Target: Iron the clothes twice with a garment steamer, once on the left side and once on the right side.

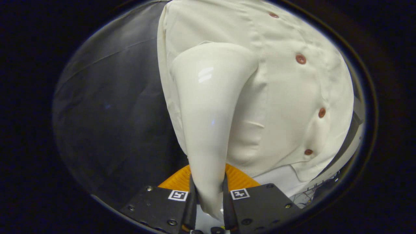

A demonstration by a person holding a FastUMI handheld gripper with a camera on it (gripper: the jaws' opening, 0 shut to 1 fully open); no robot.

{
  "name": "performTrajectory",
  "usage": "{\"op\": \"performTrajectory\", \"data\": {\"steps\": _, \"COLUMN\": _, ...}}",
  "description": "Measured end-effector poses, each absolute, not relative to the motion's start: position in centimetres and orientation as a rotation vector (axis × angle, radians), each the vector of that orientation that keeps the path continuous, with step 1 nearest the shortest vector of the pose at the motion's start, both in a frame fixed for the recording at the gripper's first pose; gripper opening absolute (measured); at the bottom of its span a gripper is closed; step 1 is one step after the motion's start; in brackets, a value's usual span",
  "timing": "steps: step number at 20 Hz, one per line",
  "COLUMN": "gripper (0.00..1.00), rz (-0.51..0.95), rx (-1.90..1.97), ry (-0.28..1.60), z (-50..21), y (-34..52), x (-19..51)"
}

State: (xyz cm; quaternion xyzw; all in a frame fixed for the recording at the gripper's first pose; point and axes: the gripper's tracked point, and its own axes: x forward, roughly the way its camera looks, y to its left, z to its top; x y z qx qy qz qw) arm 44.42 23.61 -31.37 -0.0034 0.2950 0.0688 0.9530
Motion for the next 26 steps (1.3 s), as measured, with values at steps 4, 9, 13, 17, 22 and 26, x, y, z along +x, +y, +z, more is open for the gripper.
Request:
{"op": "performTrajectory", "data": {"steps": 4, "gripper": 0.33, "rz": 0.125, "rx": 0.031, "ry": 0.655, "z": -34.3, "y": 23.4, "x": 43.1}}
{"op": "performTrajectory", "data": {"steps": 9, "gripper": 0.34, "rz": 0.109, "rx": 0.063, "ry": 0.719, "z": -37.3, "y": 22.8, "x": 41.1}}
{"op": "performTrajectory", "data": {"steps": 13, "gripper": 0.33, "rz": 0.105, "rx": 0.073, "ry": 0.758, "z": -39.4, "y": 23.0, "x": 40.2}}
{"op": "performTrajectory", "data": {"steps": 17, "gripper": 0.33, "rz": 0.100, "rx": 0.102, "ry": 0.780, "z": -41.5, "y": 23.5, "x": 39.2}}
{"op": "performTrajectory", "data": {"steps": 22, "gripper": 0.33, "rz": 0.103, "rx": 0.102, "ry": 0.749, "z": -38.5, "y": 22.7, "x": 37.5}}
{"op": "performTrajectory", "data": {"steps": 26, "gripper": 0.31, "rz": 0.077, "rx": 0.086, "ry": 0.657, "z": -32.8, "y": 21.2, "x": 35.4}}
